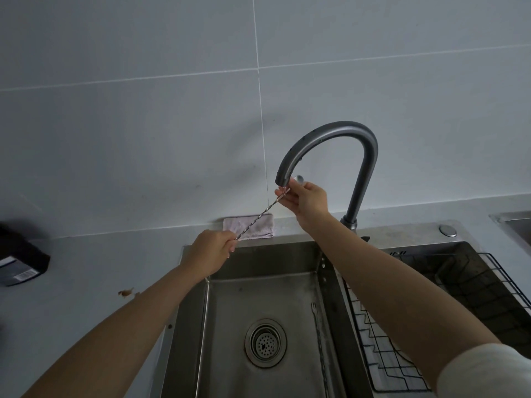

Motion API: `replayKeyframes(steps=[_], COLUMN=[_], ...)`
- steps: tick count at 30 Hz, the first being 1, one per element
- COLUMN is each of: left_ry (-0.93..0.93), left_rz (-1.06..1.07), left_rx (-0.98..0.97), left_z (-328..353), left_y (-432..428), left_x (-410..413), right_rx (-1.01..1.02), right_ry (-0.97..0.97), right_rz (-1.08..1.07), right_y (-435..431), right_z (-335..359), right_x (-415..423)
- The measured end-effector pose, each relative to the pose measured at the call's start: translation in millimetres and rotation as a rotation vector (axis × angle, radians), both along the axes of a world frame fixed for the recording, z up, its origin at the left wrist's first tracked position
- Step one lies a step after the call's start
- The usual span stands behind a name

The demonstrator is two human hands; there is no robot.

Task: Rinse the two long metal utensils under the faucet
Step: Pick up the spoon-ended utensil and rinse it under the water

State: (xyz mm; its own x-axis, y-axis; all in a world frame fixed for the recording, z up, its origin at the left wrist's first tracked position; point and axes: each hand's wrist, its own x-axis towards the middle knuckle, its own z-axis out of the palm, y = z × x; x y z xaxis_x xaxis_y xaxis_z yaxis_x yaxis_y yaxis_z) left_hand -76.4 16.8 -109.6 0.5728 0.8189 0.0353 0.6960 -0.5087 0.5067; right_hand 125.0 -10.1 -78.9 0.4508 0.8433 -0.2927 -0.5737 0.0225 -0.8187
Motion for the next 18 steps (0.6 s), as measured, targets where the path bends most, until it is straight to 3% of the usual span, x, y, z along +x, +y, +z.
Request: replayKeyframes(steps=[9, 18], left_ry=[0.013, -0.038], left_rz=[0.011, -0.014], left_rx=[0.036, -0.047], left_z=[-5, -19], left_y=[4, -8], left_x=[-11, -1], right_rx=[0.016, -0.023], right_ry=[-0.07, -0.151], right_rz=[0.014, 0.148], right_y=[3, -7], right_z=[-1, -11], right_x=[-20, -27])
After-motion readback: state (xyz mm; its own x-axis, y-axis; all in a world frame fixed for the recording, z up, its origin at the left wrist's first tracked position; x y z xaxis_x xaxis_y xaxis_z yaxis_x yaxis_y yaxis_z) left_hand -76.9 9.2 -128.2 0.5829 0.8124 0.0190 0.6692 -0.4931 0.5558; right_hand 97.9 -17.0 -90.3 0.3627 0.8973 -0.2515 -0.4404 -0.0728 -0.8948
